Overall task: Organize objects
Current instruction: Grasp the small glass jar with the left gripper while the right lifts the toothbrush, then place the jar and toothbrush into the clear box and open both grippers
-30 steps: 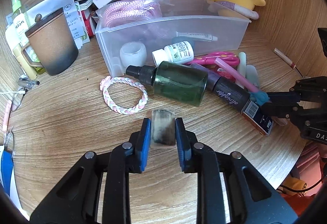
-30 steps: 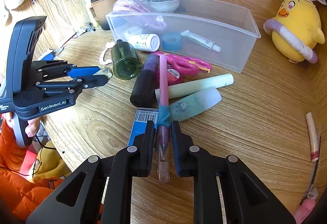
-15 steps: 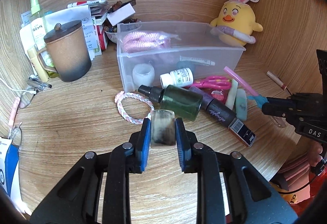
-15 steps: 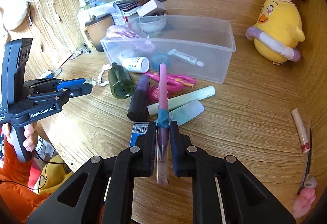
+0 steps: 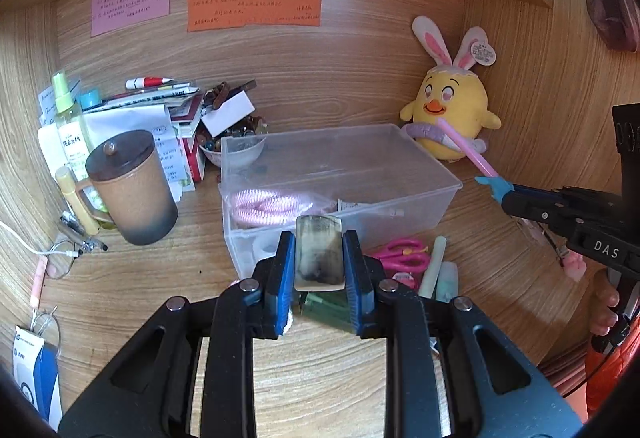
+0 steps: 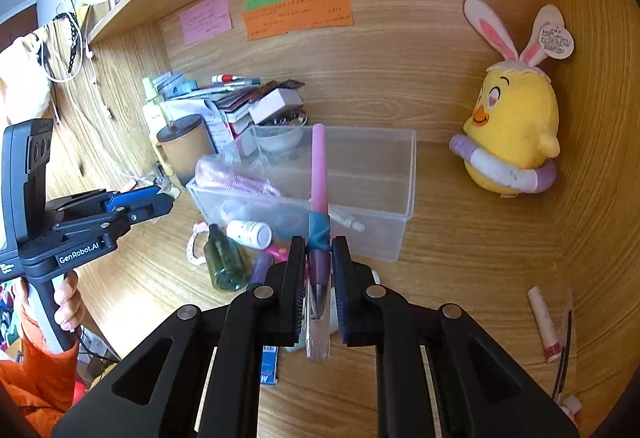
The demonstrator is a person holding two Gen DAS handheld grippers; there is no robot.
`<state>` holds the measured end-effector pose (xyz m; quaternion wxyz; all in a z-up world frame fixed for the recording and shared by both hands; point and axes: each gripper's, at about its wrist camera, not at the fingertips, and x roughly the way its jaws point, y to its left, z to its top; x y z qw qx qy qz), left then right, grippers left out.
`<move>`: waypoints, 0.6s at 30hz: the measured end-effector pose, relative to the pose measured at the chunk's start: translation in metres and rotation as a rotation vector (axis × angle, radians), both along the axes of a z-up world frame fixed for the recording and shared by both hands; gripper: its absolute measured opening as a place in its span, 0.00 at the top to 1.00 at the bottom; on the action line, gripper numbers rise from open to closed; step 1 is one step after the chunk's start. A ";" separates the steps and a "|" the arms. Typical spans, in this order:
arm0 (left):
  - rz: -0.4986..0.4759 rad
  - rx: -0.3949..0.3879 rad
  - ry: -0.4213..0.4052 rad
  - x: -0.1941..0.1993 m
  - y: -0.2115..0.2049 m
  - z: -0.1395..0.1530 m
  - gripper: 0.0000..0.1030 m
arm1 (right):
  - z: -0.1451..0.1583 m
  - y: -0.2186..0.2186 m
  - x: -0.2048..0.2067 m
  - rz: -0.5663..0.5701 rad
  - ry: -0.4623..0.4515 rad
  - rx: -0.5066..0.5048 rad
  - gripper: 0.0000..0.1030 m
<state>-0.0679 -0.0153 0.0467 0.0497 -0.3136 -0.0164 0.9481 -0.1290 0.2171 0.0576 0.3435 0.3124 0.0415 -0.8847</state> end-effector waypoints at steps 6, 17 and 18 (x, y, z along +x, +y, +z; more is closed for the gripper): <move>-0.028 0.006 -0.002 -0.028 0.011 0.009 0.78 | 0.012 -0.012 -0.023 -0.019 0.025 -0.015 0.88; -0.078 -0.015 -0.072 -0.078 0.039 0.001 0.78 | 0.006 -0.035 -0.070 -0.058 0.000 0.016 0.88; -0.081 -0.013 -0.080 -0.082 0.040 -0.001 0.78 | 0.004 -0.037 -0.074 -0.057 -0.006 0.022 0.88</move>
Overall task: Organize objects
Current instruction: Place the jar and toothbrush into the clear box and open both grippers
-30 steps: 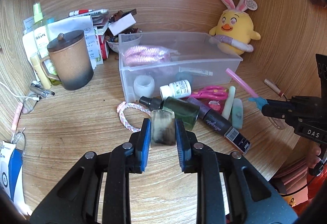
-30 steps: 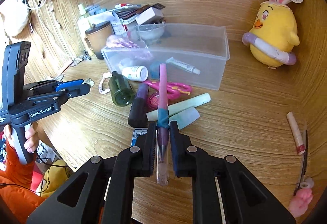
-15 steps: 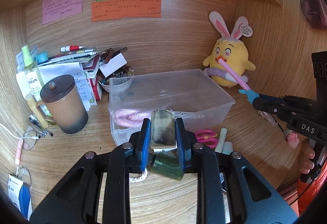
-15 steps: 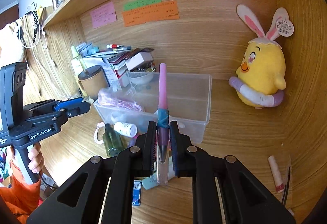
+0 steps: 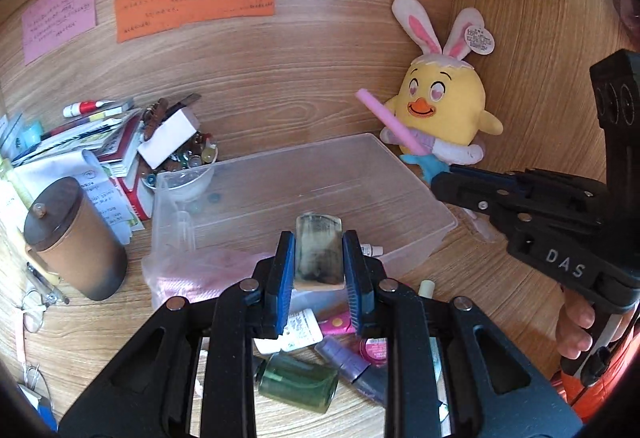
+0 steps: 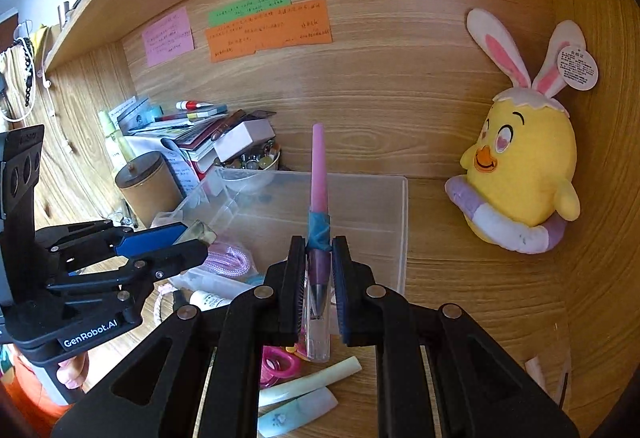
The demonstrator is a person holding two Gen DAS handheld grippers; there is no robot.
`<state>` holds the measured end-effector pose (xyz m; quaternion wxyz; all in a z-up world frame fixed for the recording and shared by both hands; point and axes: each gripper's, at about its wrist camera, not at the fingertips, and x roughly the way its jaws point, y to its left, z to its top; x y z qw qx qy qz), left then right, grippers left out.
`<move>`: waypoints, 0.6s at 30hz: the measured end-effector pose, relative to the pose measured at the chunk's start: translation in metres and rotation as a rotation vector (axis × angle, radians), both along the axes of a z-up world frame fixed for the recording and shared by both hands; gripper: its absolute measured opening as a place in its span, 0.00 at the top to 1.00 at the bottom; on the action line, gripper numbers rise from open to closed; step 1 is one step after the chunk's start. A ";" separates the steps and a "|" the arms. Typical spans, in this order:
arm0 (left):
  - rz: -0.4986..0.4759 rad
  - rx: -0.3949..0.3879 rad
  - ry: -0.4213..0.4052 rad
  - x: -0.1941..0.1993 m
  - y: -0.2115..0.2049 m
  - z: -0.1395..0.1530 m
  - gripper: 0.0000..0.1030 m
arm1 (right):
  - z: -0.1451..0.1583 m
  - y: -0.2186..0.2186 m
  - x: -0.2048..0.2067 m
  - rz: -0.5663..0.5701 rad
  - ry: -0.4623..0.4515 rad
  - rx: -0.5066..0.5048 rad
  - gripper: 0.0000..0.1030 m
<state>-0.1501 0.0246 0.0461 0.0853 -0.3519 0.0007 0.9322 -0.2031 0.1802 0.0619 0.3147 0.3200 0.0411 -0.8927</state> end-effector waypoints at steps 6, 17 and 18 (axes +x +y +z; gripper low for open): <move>-0.002 -0.005 -0.046 -0.023 0.003 -0.013 0.78 | -0.018 -0.013 -0.023 0.015 -0.054 0.052 0.88; -0.016 -0.018 -0.094 -0.042 0.006 -0.030 0.78 | -0.046 -0.026 -0.048 0.026 -0.113 0.122 0.88; -0.015 -0.019 -0.097 -0.043 0.006 -0.031 0.78 | -0.047 -0.027 -0.048 0.029 -0.114 0.128 0.88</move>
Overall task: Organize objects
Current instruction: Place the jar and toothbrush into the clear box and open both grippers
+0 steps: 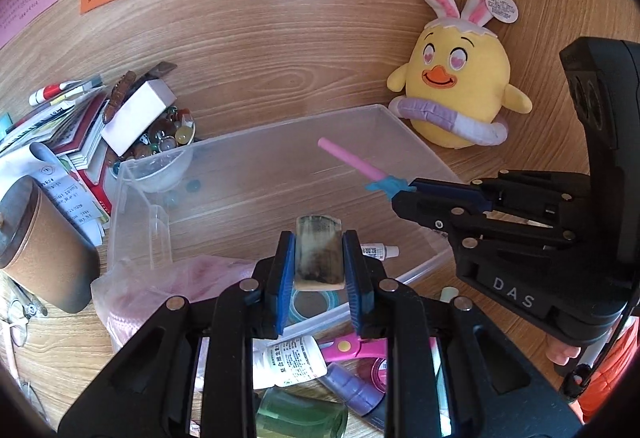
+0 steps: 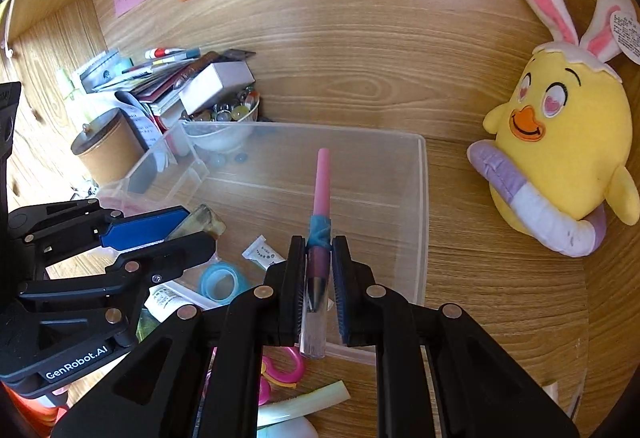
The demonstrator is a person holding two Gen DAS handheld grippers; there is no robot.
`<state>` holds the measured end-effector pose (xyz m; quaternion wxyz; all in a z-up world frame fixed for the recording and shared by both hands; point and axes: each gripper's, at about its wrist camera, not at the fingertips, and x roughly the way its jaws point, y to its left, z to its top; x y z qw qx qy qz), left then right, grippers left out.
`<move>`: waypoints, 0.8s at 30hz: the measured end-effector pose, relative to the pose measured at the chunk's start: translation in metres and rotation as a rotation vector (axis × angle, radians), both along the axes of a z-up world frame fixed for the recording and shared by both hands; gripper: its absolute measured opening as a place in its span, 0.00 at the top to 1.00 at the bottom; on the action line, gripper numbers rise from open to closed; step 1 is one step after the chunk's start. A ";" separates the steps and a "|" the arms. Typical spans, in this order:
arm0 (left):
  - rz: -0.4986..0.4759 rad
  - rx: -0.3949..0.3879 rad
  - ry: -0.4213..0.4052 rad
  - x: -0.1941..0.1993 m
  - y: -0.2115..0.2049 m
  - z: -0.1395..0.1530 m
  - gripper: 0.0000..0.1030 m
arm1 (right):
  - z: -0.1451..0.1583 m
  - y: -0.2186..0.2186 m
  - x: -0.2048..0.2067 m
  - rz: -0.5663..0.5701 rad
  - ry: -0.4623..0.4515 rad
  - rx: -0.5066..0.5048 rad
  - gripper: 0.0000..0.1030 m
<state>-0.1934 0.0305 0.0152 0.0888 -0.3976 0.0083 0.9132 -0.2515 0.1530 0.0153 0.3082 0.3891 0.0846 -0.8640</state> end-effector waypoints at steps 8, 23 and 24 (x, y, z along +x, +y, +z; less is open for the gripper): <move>-0.010 0.000 0.006 0.003 0.001 0.003 0.76 | -0.006 -0.002 -0.002 0.008 -0.026 0.018 0.88; 0.037 -0.013 0.148 0.048 -0.007 0.040 0.11 | 0.021 0.014 0.029 0.012 0.035 -0.012 0.67; 0.042 -0.013 0.159 0.052 -0.009 0.042 0.08 | 0.024 0.016 0.033 0.013 0.043 -0.017 0.65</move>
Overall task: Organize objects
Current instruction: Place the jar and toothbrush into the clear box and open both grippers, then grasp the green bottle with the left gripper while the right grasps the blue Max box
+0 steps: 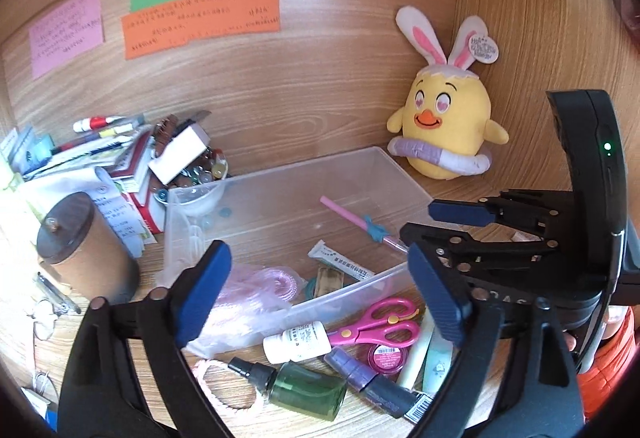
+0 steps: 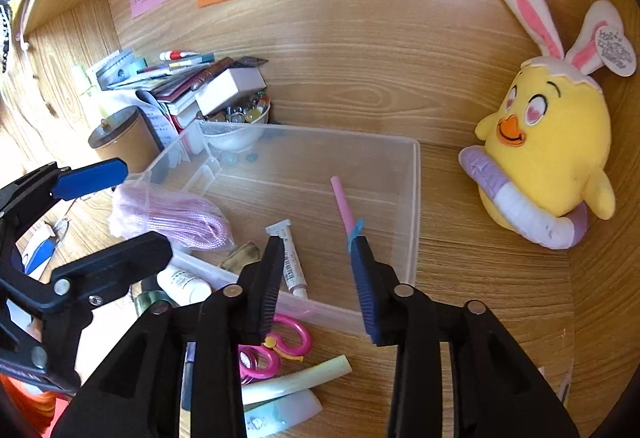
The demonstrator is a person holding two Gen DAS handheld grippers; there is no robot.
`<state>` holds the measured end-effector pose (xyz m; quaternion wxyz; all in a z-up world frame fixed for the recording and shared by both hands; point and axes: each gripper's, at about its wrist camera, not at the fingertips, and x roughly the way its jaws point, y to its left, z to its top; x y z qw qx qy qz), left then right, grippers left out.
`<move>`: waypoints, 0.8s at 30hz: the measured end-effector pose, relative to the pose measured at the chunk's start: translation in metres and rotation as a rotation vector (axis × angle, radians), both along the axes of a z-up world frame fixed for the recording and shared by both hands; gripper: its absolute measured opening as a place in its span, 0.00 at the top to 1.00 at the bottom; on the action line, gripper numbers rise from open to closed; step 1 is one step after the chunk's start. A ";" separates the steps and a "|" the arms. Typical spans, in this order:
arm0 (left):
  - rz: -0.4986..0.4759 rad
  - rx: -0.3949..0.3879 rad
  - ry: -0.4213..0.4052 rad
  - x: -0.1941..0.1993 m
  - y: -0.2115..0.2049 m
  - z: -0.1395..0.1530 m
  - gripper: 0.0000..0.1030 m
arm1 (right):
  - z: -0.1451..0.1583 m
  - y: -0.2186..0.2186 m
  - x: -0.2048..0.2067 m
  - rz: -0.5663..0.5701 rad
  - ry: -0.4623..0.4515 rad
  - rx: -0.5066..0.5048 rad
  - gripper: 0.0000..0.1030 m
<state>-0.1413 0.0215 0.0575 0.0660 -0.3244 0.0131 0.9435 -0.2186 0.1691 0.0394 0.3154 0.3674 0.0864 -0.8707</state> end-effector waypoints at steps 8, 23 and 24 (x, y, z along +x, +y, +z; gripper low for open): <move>0.034 0.007 0.010 0.031 -0.020 0.005 0.01 | 0.018 0.020 0.039 0.012 0.051 -0.051 0.50; 0.031 -0.024 -0.140 0.069 -0.030 -0.054 0.01 | -0.032 0.036 0.102 0.045 -0.051 -0.020 0.43; 0.015 -0.024 -0.159 0.069 -0.028 -0.060 0.01 | -0.038 0.037 0.105 0.050 -0.072 -0.018 0.43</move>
